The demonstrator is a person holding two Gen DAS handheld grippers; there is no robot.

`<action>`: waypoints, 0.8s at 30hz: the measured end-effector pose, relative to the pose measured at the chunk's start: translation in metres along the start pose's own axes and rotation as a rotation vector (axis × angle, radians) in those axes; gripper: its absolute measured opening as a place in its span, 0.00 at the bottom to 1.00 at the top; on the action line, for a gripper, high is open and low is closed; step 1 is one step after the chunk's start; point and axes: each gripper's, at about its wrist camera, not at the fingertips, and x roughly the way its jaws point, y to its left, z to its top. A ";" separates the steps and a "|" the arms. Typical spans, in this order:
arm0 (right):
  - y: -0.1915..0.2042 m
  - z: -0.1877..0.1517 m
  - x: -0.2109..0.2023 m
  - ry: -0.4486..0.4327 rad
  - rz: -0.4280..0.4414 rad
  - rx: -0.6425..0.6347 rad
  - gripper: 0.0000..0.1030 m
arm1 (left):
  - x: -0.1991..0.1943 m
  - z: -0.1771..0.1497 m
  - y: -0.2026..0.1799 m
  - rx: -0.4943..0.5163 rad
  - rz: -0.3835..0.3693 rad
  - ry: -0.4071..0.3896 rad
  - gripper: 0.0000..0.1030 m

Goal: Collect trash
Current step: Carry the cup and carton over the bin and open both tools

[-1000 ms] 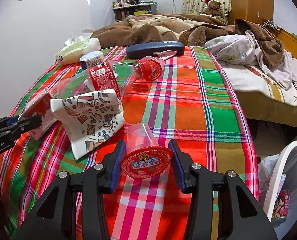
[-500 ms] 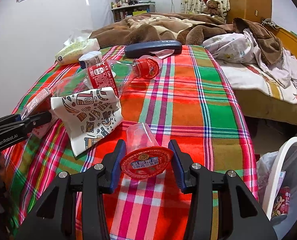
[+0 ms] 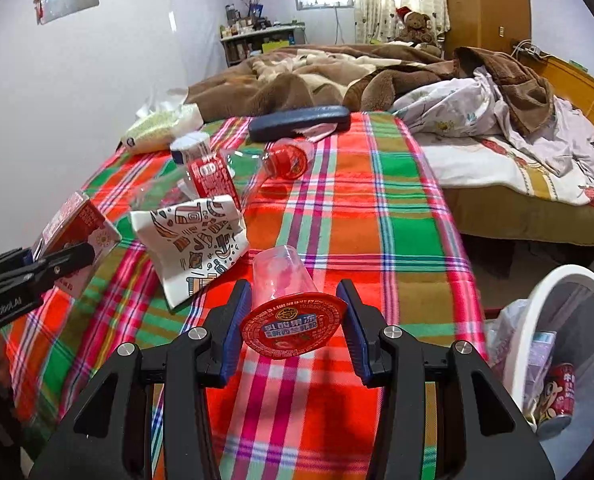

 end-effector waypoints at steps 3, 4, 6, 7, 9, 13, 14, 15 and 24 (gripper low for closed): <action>-0.005 -0.001 -0.013 -0.028 0.003 0.013 0.44 | -0.014 -0.002 -0.015 0.020 -0.017 -0.021 0.38; -0.007 -0.002 -0.018 -0.038 0.002 0.015 0.44 | -0.018 -0.002 -0.020 0.027 -0.027 -0.025 0.39; -0.011 -0.004 -0.028 -0.058 -0.004 0.022 0.44 | -0.025 -0.004 -0.032 0.036 -0.036 -0.037 0.38; -0.014 -0.005 -0.032 -0.066 -0.008 0.025 0.44 | -0.028 -0.005 -0.039 0.048 -0.043 -0.040 0.38; -0.020 -0.006 -0.040 -0.078 -0.017 0.033 0.44 | -0.034 -0.007 -0.053 0.066 -0.060 -0.049 0.38; -0.035 -0.011 -0.054 -0.105 -0.035 0.054 0.44 | -0.042 -0.008 -0.081 0.096 -0.093 -0.062 0.38; -0.040 -0.013 -0.058 -0.111 -0.042 0.063 0.44 | -0.042 -0.009 -0.086 0.102 -0.096 -0.064 0.39; -0.043 -0.014 -0.060 -0.114 -0.047 0.068 0.44 | -0.044 -0.009 -0.095 0.114 -0.103 -0.067 0.39; -0.085 -0.023 -0.084 -0.153 -0.119 0.129 0.44 | -0.045 -0.010 -0.157 0.185 -0.178 -0.074 0.38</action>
